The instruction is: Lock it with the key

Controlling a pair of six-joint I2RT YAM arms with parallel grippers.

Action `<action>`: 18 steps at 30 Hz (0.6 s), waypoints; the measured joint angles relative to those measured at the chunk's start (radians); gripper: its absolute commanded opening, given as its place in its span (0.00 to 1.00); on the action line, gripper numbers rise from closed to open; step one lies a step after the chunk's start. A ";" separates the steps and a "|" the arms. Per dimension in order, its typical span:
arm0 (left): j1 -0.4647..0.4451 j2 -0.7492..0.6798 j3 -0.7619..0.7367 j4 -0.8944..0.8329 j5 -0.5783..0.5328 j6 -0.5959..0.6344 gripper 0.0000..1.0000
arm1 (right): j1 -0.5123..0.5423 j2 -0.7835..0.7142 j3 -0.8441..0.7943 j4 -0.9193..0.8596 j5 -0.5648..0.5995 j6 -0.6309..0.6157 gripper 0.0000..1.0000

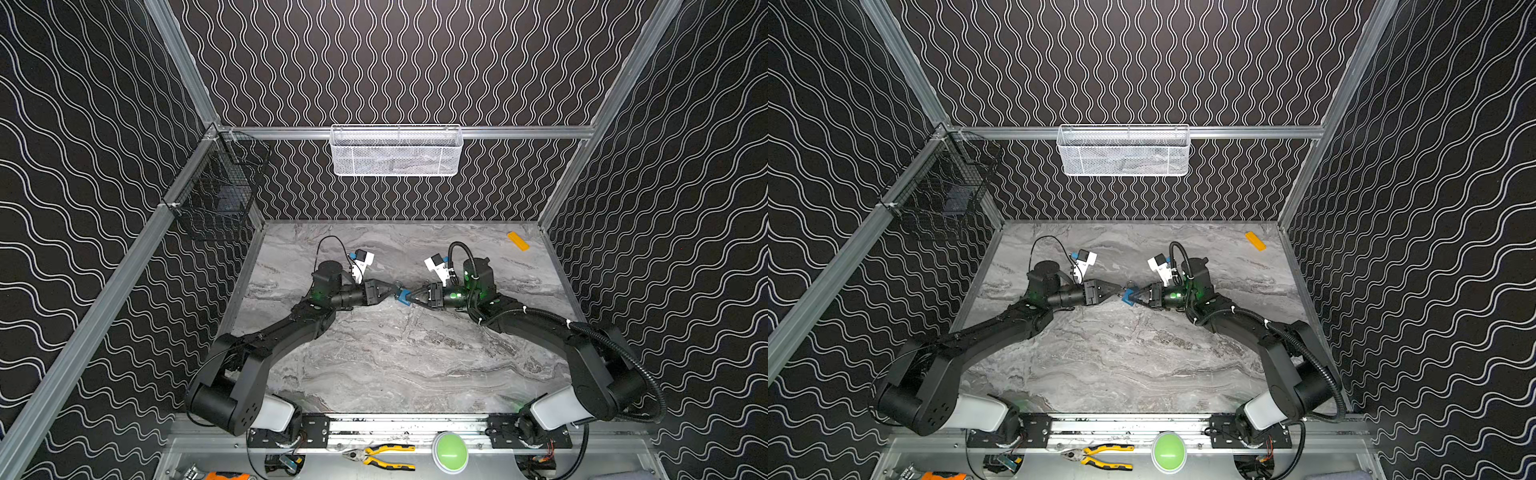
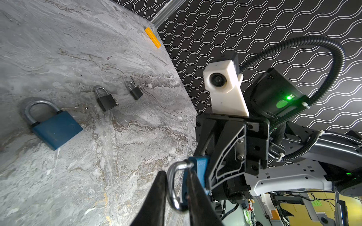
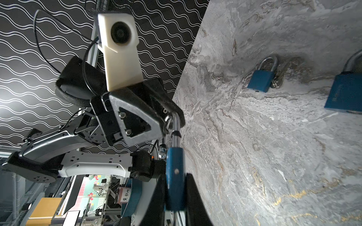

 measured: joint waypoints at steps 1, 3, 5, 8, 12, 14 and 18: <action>0.000 0.002 0.000 0.000 0.000 0.000 0.18 | 0.000 -0.001 0.000 0.000 0.000 0.000 0.00; 0.001 0.005 0.000 0.000 0.000 0.000 0.15 | 0.000 -0.002 0.000 -0.001 -0.001 0.000 0.00; 0.001 0.006 0.000 0.000 0.001 0.000 0.12 | 0.000 -0.002 0.000 -0.001 -0.003 -0.004 0.00; 0.003 0.008 0.000 0.006 0.003 -0.001 0.05 | 0.000 -0.003 0.000 -0.001 -0.003 -0.004 0.00; 0.003 0.012 -0.005 0.034 0.007 -0.003 0.01 | -0.003 -0.005 -0.008 0.017 -0.014 0.015 0.00; 0.003 0.016 -0.008 0.042 0.012 -0.003 0.00 | -0.003 -0.005 -0.015 0.032 -0.018 0.043 0.00; 0.003 0.018 -0.023 0.080 0.017 -0.008 0.00 | -0.010 0.010 -0.042 0.126 -0.045 0.134 0.00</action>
